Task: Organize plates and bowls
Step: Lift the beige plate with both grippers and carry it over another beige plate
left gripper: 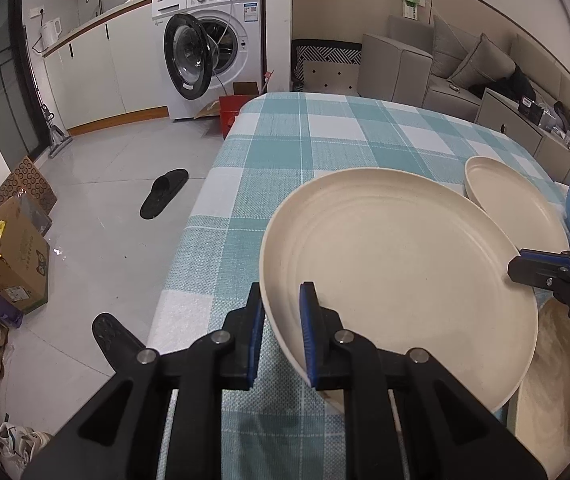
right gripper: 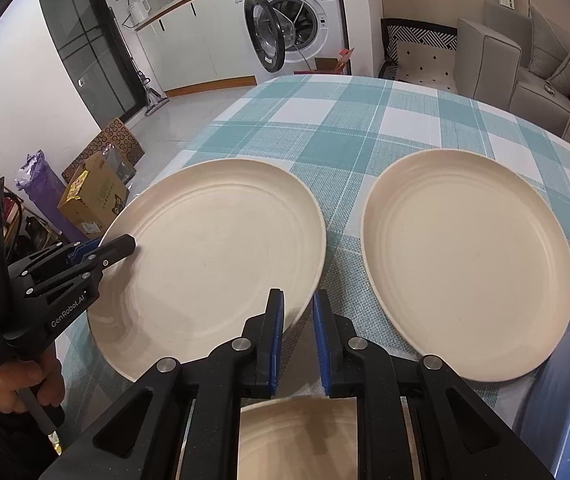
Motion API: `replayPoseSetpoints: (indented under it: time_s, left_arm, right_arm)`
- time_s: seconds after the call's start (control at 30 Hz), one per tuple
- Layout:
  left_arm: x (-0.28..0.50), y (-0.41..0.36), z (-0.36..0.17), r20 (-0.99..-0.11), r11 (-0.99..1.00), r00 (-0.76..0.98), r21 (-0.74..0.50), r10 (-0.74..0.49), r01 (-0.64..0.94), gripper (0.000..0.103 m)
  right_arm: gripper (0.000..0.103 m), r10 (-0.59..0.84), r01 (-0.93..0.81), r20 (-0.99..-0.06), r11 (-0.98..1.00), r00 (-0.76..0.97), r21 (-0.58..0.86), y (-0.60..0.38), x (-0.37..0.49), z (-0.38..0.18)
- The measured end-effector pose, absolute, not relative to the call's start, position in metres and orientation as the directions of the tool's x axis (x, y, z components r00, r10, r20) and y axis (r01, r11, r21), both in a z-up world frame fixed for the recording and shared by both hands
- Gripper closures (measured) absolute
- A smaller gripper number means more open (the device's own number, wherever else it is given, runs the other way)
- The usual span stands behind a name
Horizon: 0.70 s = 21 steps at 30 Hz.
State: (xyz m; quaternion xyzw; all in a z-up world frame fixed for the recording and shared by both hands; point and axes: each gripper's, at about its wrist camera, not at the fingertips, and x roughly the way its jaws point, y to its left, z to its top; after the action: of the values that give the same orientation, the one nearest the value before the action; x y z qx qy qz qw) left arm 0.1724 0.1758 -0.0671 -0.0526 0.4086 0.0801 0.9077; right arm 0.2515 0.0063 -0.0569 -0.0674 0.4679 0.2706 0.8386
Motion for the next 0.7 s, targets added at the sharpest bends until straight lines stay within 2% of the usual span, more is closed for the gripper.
replayPoseSetpoints:
  time_s: [0.7]
  left_arm:
    - [0.145,0.139,-0.02,-0.682,0.987,0.722,0.004,0.119,-0.159,0.088]
  right_arm:
    - [0.088,0.421,-0.516,-0.76,0.846,0.496,0.133,-0.035,0.21,-0.013]
